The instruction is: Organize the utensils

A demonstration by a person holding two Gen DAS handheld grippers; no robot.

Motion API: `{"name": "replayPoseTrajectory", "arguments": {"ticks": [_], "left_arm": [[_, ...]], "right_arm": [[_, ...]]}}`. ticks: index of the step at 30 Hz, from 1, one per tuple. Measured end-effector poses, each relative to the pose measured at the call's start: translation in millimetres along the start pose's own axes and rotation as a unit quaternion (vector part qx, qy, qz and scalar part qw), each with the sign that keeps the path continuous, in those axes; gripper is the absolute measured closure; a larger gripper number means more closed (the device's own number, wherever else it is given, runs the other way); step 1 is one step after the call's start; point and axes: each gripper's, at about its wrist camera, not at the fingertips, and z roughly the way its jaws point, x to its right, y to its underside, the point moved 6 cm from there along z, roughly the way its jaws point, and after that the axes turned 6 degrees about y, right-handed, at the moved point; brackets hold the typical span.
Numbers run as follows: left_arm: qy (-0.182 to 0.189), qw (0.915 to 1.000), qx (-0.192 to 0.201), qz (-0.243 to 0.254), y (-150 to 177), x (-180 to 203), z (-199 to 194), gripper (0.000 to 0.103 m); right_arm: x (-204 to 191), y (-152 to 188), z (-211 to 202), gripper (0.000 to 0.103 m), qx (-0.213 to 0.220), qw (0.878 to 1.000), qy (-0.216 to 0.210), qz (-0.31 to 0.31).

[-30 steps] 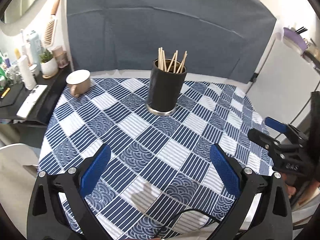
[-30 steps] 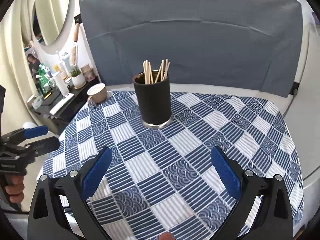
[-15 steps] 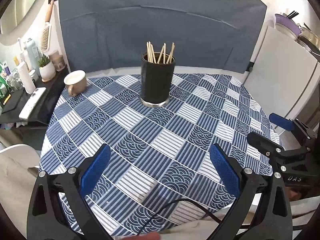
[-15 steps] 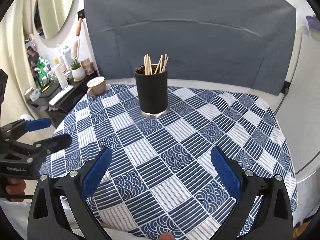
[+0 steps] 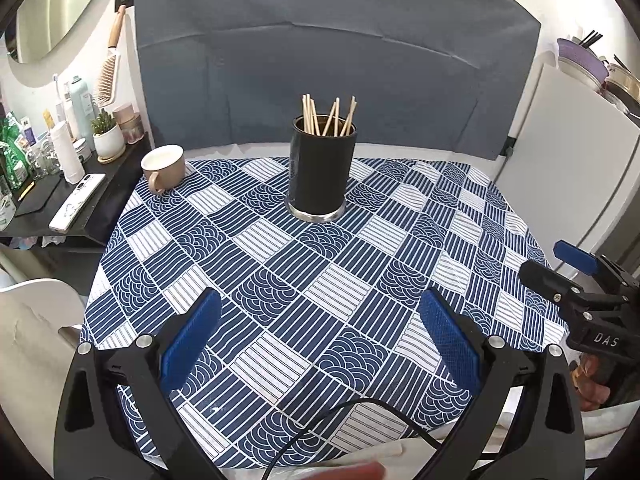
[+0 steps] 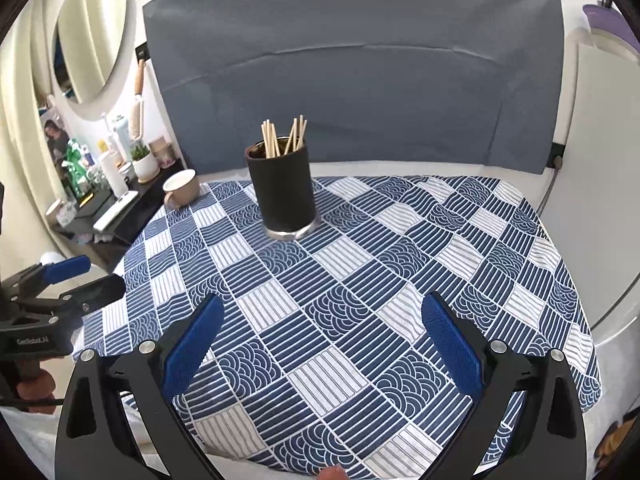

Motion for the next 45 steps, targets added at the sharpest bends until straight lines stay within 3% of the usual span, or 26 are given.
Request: {"name": "replayPoseTrajectory", "arguments": {"ticks": [15,45], "left_arm": [[0.012,0.9997,0.003,-0.019,8.6,15.0,-1.9,0.006],[-0.046,0.9948,0.003,-0.091,46.9,40.9,-15.8,0.006]], "right_arm": [[13.6,4.3,-2.8,0.008,-0.002,1.000,-0.018,-0.012],[30.4,12.7,-4.3,0.008,-0.010,0.995,-0.069,-0.077]]}}
